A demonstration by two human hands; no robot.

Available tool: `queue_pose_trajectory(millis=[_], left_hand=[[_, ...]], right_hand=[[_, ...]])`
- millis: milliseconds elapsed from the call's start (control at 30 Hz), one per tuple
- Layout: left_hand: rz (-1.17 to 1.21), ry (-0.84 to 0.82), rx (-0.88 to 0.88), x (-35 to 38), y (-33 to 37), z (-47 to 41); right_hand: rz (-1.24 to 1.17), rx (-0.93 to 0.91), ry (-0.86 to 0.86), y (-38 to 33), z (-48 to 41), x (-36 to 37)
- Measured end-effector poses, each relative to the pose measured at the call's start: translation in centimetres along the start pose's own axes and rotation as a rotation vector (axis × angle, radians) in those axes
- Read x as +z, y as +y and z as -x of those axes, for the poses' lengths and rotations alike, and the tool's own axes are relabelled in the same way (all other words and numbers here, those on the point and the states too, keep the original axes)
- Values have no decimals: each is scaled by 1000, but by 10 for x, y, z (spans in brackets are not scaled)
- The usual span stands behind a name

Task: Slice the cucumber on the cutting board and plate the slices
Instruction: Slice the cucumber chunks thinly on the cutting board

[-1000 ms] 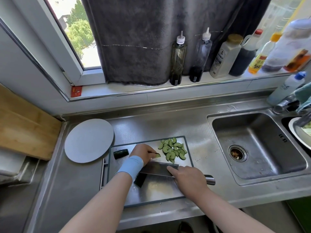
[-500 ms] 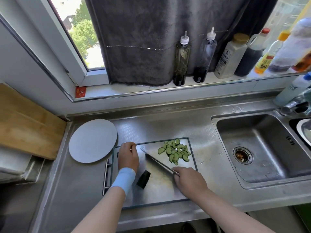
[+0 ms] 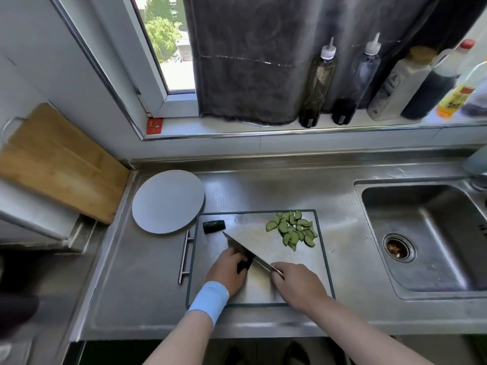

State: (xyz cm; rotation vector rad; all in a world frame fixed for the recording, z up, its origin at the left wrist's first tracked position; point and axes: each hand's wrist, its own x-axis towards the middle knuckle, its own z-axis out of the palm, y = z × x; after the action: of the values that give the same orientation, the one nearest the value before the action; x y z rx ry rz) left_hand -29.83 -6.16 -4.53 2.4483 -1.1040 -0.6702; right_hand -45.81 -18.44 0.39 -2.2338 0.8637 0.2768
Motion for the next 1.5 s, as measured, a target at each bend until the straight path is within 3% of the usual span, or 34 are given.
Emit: queue_pose_trajectory(millis=[633,1500], left_hand=[[-1,114,9,15,4,11],[45,159,26,22,-1,11]], right_hand=[[192,-97,77,-8,27,17],[56,16,-19,-11,1,26]])
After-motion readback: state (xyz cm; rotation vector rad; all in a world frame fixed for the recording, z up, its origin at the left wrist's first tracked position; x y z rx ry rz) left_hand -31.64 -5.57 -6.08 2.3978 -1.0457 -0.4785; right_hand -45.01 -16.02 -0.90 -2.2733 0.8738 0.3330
